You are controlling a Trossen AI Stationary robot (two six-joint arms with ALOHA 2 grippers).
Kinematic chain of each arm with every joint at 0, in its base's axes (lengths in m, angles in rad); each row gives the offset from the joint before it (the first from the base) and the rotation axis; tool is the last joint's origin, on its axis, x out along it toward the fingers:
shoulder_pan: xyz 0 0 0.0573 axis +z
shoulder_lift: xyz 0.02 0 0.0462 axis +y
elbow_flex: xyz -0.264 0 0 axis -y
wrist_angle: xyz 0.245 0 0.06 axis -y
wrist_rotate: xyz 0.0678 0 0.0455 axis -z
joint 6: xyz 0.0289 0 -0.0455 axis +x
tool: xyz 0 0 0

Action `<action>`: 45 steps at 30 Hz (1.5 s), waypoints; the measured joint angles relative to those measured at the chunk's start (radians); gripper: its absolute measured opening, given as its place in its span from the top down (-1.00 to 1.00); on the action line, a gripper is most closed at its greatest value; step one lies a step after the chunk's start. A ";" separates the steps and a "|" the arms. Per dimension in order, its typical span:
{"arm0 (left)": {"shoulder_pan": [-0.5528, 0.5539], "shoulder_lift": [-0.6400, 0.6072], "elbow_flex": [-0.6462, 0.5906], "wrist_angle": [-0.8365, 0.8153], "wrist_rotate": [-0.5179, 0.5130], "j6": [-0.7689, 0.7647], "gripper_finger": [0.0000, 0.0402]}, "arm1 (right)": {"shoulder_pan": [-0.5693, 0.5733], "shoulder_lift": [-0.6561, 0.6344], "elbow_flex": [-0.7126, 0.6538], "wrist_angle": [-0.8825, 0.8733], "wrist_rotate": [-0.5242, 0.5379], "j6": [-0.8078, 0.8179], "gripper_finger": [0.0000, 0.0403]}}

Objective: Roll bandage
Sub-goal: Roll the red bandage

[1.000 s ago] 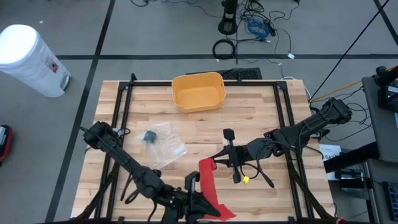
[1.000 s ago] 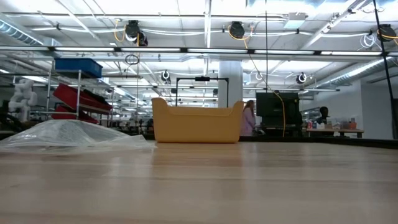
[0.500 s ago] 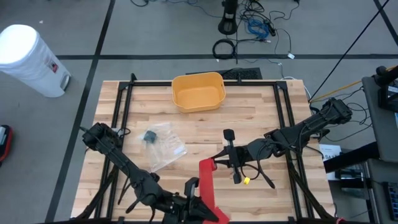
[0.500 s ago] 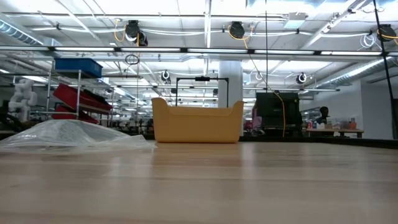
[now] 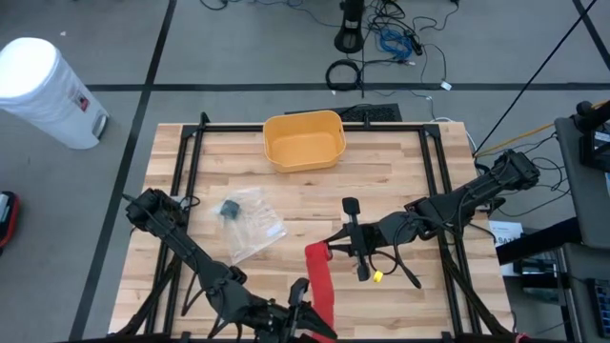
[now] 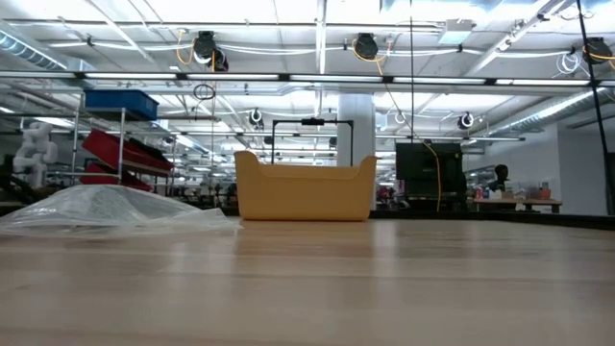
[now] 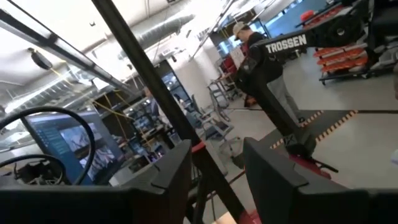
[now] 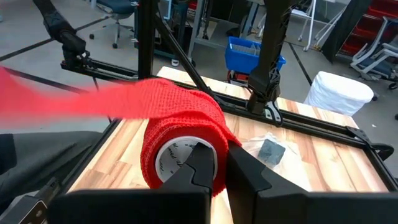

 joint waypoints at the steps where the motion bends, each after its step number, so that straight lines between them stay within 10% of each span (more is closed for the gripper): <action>1: 0.000 0.000 0.000 0.000 0.006 0.006 0.23 | 0.000 0.000 0.000 0.000 0.000 0.000 0.92; 9: -0.005 0.001 0.000 0.013 -0.015 0.028 0.03 | 0.000 0.000 0.000 0.000 -0.001 0.000 0.92; 17: -0.132 -0.014 0.000 0.194 -0.432 0.323 0.02 | 0.029 -0.028 0.000 0.000 -0.005 0.000 0.92; 24: -0.222 -0.013 0.000 0.075 -0.672 0.190 0.02 | 0.117 -0.092 0.000 0.042 -0.005 -0.035 0.92; 37: -0.130 -0.005 0.000 -0.220 -0.554 -0.468 0.02 | 0.283 -0.131 0.000 0.138 0.147 -0.237 0.92; 45: -0.067 0.066 -0.001 -0.252 -0.539 -0.544 0.02 | 0.305 -0.133 0.000 0.074 0.221 -0.182 0.92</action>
